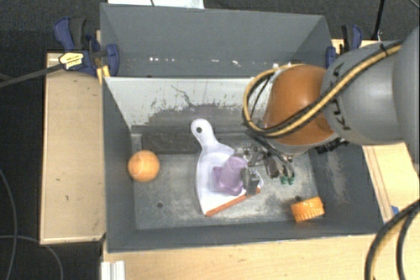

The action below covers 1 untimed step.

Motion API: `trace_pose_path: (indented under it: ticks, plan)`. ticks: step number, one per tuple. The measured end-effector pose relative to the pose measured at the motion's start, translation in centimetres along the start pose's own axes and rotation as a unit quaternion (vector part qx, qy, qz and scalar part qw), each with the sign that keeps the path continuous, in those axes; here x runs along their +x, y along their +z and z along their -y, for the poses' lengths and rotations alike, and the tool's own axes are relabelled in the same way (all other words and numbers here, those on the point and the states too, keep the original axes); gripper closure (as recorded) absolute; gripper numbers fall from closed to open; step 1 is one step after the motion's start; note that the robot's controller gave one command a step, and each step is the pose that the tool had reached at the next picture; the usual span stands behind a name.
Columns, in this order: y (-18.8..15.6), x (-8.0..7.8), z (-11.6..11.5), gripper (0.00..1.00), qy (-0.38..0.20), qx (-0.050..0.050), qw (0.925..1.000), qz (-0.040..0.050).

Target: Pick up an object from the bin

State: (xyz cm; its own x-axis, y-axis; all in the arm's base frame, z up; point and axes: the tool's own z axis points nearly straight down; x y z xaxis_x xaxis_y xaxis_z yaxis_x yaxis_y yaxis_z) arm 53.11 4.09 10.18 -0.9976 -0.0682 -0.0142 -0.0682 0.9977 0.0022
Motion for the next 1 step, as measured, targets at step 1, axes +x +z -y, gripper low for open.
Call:
trace_pose_path:
  ticks: [1]
  plan:
    - [-1.04,0.06,0.02,1.00,0.000,0.001,1.0000,-0.0031]
